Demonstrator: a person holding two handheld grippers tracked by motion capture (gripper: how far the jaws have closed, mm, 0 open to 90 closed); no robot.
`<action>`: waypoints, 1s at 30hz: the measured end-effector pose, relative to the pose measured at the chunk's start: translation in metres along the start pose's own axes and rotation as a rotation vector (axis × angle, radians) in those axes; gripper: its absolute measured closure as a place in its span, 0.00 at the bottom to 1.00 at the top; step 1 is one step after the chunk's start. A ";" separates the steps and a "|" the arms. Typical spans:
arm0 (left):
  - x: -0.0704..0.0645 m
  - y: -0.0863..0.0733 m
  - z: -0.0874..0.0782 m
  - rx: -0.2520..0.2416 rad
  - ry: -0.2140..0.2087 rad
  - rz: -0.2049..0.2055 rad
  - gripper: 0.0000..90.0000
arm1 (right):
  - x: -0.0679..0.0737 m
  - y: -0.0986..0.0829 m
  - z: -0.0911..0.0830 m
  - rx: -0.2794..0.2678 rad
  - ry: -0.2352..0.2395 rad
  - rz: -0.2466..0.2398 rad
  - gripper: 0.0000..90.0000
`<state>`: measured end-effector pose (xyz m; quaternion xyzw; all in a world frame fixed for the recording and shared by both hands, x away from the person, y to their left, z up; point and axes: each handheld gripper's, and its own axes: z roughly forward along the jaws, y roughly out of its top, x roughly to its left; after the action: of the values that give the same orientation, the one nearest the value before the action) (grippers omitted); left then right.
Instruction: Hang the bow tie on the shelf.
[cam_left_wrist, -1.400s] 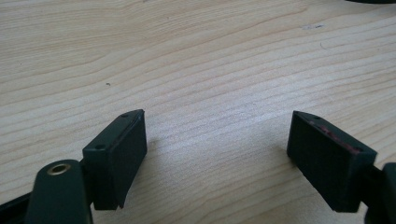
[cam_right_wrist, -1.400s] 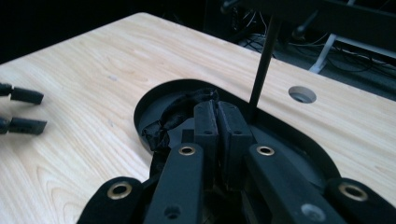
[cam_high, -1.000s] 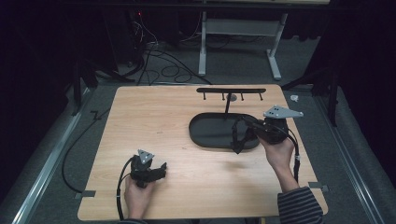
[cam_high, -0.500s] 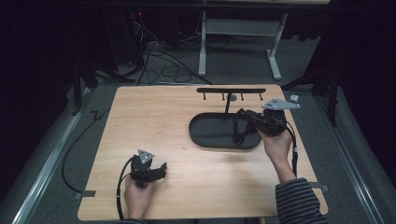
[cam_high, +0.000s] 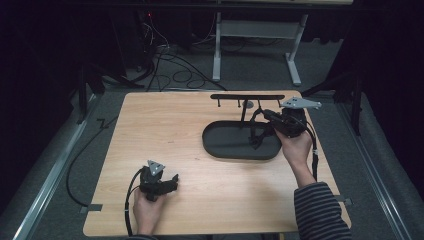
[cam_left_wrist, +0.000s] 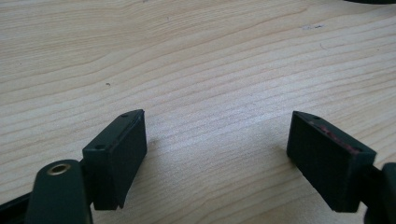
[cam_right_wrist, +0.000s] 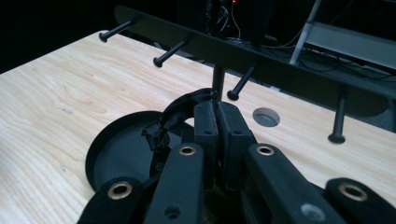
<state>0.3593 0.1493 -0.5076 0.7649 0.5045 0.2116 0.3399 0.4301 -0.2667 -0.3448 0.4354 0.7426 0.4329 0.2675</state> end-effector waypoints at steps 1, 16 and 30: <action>0.000 0.000 0.000 0.000 0.000 0.000 0.23 | 0.000 0.002 0.001 -0.003 -0.002 -0.005 0.98; 0.000 0.001 0.001 0.000 0.001 0.000 0.23 | -0.013 0.012 0.011 0.004 -0.045 0.027 0.98; 0.000 0.001 0.001 0.001 0.000 0.001 0.23 | -0.019 0.021 0.027 0.020 -0.064 0.060 0.98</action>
<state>0.3605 0.1490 -0.5075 0.7652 0.5044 0.2115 0.3397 0.4680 -0.2671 -0.3391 0.4737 0.7246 0.4190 0.2739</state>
